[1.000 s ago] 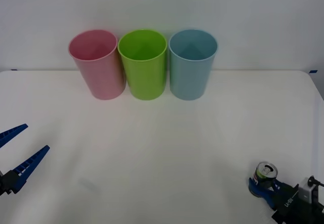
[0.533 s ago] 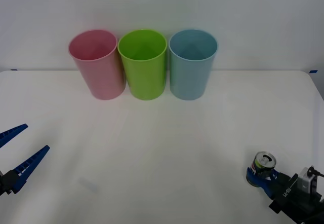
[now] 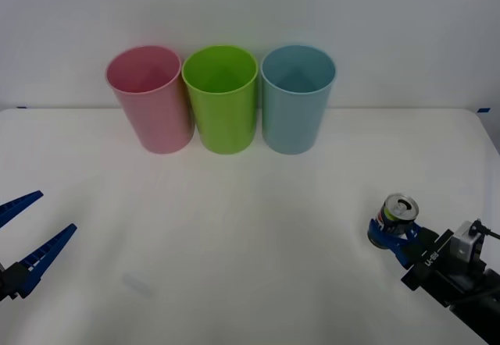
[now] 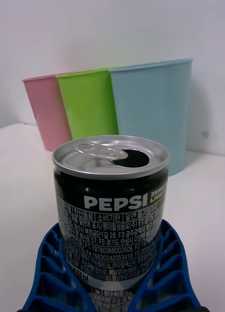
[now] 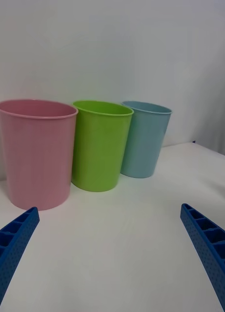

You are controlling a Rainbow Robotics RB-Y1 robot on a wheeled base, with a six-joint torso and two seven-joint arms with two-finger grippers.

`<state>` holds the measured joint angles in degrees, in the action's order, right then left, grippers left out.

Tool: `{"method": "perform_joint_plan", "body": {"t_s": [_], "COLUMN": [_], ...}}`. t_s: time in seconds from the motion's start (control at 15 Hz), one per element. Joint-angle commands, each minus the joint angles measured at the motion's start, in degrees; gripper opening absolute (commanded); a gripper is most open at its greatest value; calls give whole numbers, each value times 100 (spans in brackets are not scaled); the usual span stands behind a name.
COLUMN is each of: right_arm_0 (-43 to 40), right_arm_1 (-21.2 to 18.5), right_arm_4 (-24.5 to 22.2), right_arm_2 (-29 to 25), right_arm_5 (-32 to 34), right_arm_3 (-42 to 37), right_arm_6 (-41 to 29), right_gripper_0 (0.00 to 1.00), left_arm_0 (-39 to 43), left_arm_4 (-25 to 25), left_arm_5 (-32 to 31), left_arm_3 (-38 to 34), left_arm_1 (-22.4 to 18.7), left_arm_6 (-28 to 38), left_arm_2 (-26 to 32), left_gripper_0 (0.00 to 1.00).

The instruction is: Grasp the object on the table and drop it into the matching bin: aluminum can to the light blue bin, PET bottle to the pink bin.

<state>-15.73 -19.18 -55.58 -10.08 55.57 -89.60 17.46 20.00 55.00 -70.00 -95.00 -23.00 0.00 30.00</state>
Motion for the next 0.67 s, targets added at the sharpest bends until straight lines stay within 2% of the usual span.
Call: {"method": "perform_joint_plan", "body": {"t_s": [0.07, 0.27, 0.67], "right_arm_0": [8, 175, 1133], "right_arm_1": [-68, -279, -376], "right_arm_4": [-5, -5, -471], "right_arm_2": [226, 507, 613], "right_arm_5": [-503, -1040, -1303], "right_arm_3": [-568, -1104, -1148], "right_arm_6": [-471, -1139, -2220], "right_gripper_0": [0, 0, 0], "left_arm_0": [0, 0, 0], "left_arm_4": [0, 0, 0], "left_arm_5": [0, 0, 0], "left_arm_3": [0, 0, 0], "left_arm_1": [0, 0, 0], "left_arm_6": [0, 0, 0], "left_arm_2": [0, 0, 0], "left_gripper_0": [100, 100, 100]}}
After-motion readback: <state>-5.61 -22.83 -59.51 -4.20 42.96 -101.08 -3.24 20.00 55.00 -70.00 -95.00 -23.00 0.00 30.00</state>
